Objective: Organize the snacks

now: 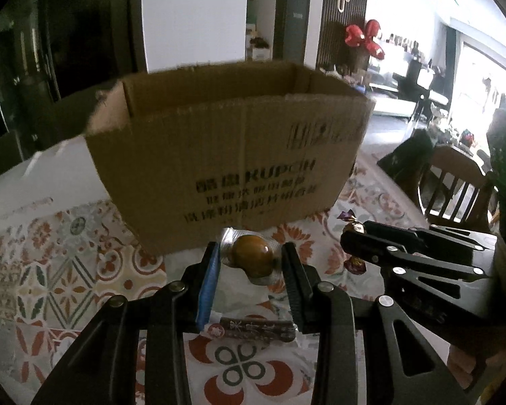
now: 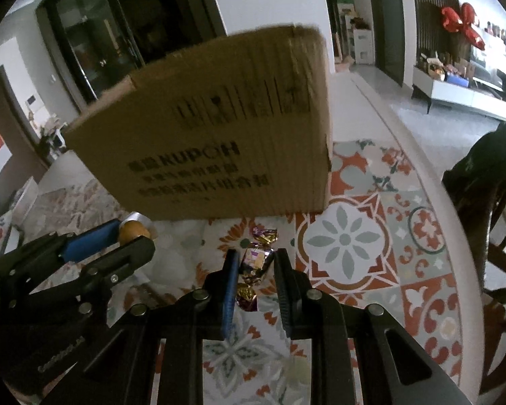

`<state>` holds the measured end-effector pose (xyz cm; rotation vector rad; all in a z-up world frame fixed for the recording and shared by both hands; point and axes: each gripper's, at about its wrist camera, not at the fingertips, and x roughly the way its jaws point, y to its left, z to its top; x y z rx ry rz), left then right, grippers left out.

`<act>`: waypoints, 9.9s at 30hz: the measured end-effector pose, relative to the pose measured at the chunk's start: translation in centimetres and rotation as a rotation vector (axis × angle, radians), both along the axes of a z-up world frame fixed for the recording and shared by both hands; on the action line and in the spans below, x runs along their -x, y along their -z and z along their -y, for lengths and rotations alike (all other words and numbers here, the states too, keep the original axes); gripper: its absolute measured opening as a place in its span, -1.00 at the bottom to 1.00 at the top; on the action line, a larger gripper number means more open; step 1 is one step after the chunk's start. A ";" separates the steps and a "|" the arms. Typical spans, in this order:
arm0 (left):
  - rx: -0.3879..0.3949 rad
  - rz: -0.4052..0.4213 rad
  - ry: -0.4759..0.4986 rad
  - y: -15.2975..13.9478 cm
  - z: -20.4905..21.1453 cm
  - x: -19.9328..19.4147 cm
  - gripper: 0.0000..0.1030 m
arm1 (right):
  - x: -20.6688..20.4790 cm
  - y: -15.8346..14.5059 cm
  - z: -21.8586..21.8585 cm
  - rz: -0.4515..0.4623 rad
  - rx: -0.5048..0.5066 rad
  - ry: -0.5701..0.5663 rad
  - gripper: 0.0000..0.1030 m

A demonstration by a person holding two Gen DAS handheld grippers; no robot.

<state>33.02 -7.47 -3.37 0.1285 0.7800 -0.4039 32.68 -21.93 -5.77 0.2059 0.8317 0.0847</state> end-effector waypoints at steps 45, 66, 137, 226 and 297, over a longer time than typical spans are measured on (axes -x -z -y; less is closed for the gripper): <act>-0.016 0.128 -0.084 -8.6 -0.4 -10.0 -0.10 | -8.4 -12.1 0.2 0.230 0.089 -0.027 -0.54; -0.044 0.217 -0.111 -9.3 -1.4 -1.7 0.57 | -2.4 -11.4 0.5 0.226 0.097 0.004 0.07; -0.063 -0.246 -0.189 6.4 -0.5 4.4 0.64 | 3.2 4.3 1.6 -0.178 0.073 0.010 -0.35; 0.099 -0.007 -0.230 -4.4 -2.1 4.7 -0.58 | 4.0 -7.0 -1.0 0.132 0.009 -0.096 -0.54; -0.014 0.381 -0.273 -12.8 -3.0 7.5 0.99 | 8.3 -14.6 -0.1 0.325 0.175 0.106 0.51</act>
